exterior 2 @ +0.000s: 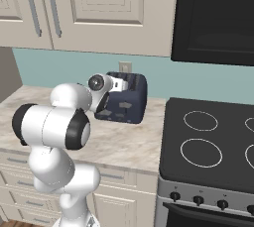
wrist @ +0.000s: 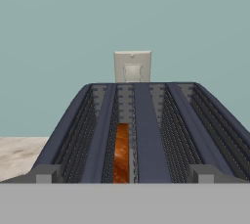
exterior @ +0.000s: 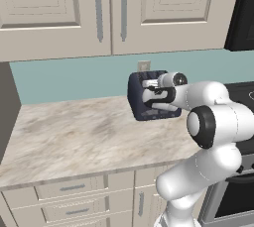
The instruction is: Start the toaster. Once the lever pops up, take the bread to the plate on the dining counter.
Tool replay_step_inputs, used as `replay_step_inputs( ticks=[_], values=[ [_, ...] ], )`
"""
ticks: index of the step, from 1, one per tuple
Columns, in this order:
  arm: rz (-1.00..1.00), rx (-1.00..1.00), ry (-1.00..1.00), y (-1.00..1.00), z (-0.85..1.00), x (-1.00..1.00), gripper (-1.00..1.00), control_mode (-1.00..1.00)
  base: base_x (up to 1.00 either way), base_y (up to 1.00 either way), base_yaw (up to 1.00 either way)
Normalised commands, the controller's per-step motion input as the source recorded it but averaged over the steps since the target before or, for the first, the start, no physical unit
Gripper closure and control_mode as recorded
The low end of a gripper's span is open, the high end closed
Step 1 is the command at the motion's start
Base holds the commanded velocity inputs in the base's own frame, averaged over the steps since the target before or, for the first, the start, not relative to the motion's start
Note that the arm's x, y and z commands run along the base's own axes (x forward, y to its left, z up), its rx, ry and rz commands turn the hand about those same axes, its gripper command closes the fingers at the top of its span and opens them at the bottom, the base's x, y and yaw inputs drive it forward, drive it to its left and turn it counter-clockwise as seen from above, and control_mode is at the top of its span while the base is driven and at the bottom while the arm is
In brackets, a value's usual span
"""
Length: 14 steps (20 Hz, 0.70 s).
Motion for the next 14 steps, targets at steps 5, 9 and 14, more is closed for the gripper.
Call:
replay_step_inputs(
  ticks=[5, 9, 14],
  values=[
    [0.00, 0.00, 0.00, 0.00, 0.00, 0.00, -1.00, -1.00, 0.00, 0.00, 0.00],
    [0.00, 0.00, 0.00, 0.00, 0.00, 0.00, -1.00, -1.00, 0.00, 0.00, 0.00],
    [0.00, 0.00, 0.00, 0.00, 0.00, 0.00, -1.00, -1.00, 0.00, 0.00, 0.00]
  ],
)
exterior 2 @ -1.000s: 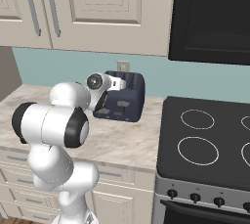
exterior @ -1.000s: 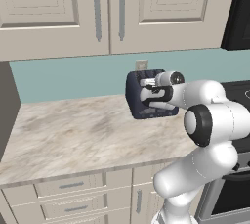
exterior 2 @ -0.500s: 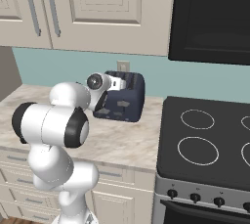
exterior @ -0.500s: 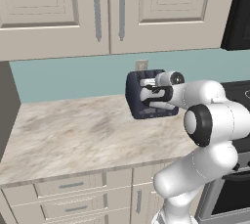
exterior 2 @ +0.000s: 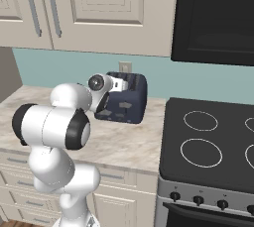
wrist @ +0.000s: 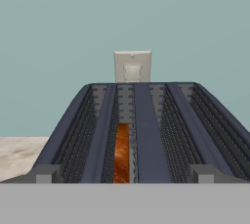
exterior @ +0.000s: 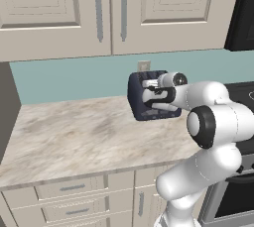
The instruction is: Start the toaster. Once the lever pops up, take the bread to the plate on the dining counter.
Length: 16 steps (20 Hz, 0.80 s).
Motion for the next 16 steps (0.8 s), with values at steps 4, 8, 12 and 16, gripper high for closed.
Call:
replay_step_inputs(
  ticks=[4, 8, 12, 16],
  values=[
    [0.00, 0.00, 0.00, 0.00, 0.00, 0.00, -1.00, -1.00, 0.00, 0.00, 0.00],
    [0.00, 0.00, 0.00, 0.00, 0.00, 0.00, -1.00, -1.00, 0.00, 0.00, 0.00],
    [0.00, 0.00, 0.00, 0.00, 0.00, 0.00, -1.00, -1.00, 0.00, 0.00, 0.00],
    [0.00, 0.00, 0.00, 0.00, 0.00, 0.00, -1.00, -1.00, 0.00, 0.00, 0.00]
  ],
)
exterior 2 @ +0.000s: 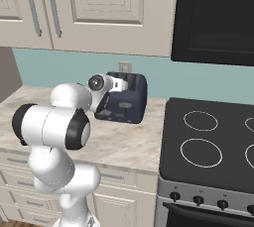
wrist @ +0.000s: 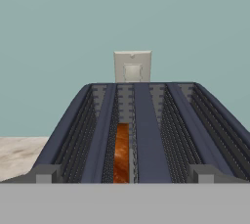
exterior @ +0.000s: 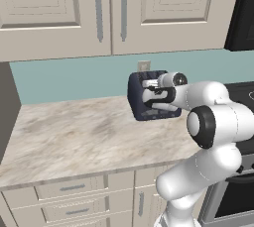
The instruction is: Start the toaster. Once the lever pops up, take the bread to the plate on the dining counter.
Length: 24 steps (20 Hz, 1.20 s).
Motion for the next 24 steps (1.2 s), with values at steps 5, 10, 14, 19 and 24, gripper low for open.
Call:
replay_step_inputs(
  ticks=[5, 10, 14, 19, 24],
  values=[
    [0.00, 0.00, 0.00, 0.00, 0.00, 0.00, -1.00, -1.00, 0.00, 0.00, 0.00],
    [0.00, 0.00, 0.00, 0.00, 0.00, 0.00, -1.00, -1.00, 0.00, 0.00, 0.00],
    [0.00, 0.00, 0.00, 0.00, 0.00, 0.00, -1.00, -1.00, 0.00, 0.00, 0.00],
    [0.00, 0.00, 0.00, 0.00, 0.00, 0.00, -1.00, -1.00, 0.00, 0.00, 0.00],
    [0.00, 0.00, 0.00, 0.00, 0.00, 0.00, -1.00, -1.00, 0.00, 0.00, 0.00]
  ],
)
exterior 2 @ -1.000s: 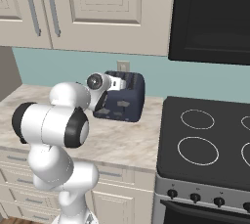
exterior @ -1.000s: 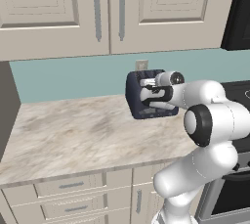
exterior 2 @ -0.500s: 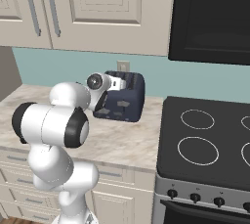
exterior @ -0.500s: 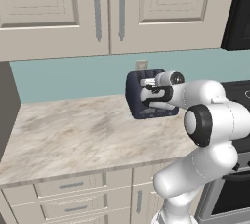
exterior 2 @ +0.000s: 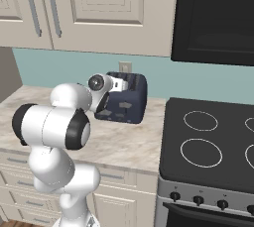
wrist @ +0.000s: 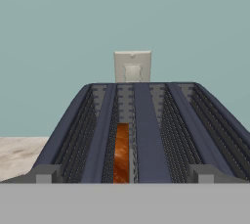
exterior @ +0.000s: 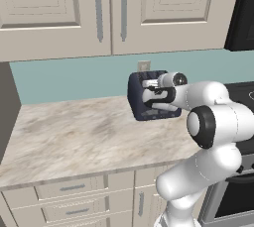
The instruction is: Start the toaster. Once the lever pops up, take the bread to the plate on the dining counter.
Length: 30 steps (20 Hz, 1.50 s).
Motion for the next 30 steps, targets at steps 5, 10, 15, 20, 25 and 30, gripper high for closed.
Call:
replay_step_inputs(
  ticks=[5, 10, 15, 20, 25, 30],
  values=[
    [0.00, 0.00, 0.00, 0.00, 0.00, 0.00, -1.00, -1.00, 0.00, 0.00, 0.00],
    [0.00, 0.00, 0.00, 0.00, 0.00, 0.00, -1.00, -1.00, 0.00, 0.00, 0.00],
    [0.00, 0.00, 0.00, 0.00, 0.00, 0.00, -1.00, -1.00, 0.00, 0.00, 0.00],
    [0.00, 0.00, 0.00, 0.00, 0.00, 0.00, -1.00, -1.00, 0.00, 0.00, 0.00],
    [0.00, 0.00, 0.00, 0.00, 0.00, 0.00, -1.00, -1.00, 0.00, 0.00, 0.00],
    [0.00, 0.00, 0.00, 0.00, 0.00, 0.00, -1.00, -1.00, 0.00, 0.00, 0.00]
  ],
)
